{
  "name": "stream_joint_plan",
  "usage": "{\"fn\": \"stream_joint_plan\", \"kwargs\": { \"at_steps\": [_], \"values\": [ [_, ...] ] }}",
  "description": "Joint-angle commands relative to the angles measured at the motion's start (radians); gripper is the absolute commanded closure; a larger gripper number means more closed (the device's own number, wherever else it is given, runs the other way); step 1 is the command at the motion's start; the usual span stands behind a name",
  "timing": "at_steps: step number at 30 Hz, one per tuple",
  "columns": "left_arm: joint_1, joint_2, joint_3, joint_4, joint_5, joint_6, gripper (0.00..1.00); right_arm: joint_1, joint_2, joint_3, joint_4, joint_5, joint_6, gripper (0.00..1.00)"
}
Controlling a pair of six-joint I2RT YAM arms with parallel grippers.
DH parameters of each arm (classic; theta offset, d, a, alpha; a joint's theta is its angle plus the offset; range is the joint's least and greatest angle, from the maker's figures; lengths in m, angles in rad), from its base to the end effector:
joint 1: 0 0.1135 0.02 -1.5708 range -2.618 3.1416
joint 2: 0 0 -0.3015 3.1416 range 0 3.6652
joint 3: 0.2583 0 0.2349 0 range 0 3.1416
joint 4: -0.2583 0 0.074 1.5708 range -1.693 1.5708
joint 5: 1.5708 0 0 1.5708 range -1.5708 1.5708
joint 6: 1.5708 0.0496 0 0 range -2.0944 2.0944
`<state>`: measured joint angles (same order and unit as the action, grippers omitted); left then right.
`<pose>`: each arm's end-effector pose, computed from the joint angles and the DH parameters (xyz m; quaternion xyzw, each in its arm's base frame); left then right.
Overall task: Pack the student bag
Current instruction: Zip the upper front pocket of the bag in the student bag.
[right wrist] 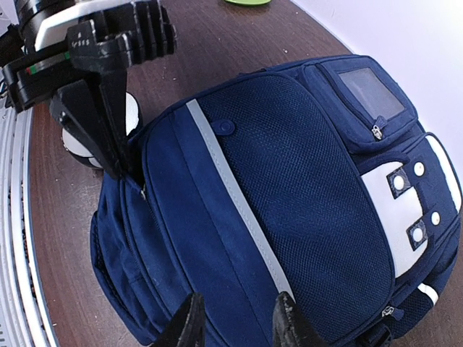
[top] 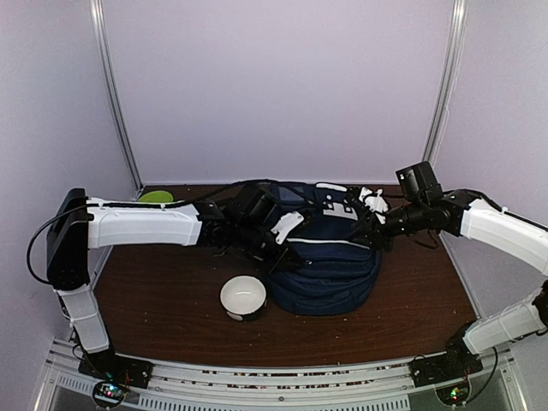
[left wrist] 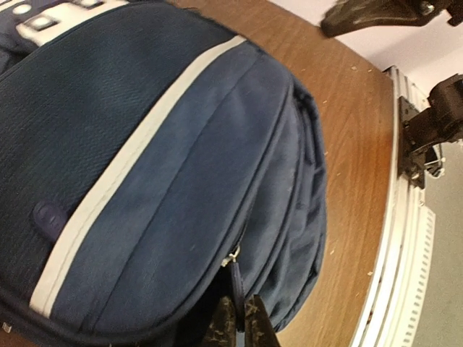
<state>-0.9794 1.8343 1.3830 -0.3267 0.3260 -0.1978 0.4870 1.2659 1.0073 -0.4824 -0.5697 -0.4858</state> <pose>0.2183 -0.3536 0.2746 0.4047 0.8177 -0.3360 0.2338 0.2082 0.1405 0.3229 -0.5107 0.7235 0.2574 0.3867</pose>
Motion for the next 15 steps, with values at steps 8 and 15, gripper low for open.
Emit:
{"fn": "stream_joint_plan", "kwargs": {
  "at_steps": [8,15],
  "values": [
    [-0.115,0.241,0.244,0.258,0.209,-0.092,1.00,-0.055,0.032,0.069,-0.026,-0.015,0.091,0.68],
    [-0.114,0.246,0.311,0.147,0.116,-0.019,0.78,-0.153,-0.001,0.134,-0.197,-0.022,0.051,0.68]
  ]
}}
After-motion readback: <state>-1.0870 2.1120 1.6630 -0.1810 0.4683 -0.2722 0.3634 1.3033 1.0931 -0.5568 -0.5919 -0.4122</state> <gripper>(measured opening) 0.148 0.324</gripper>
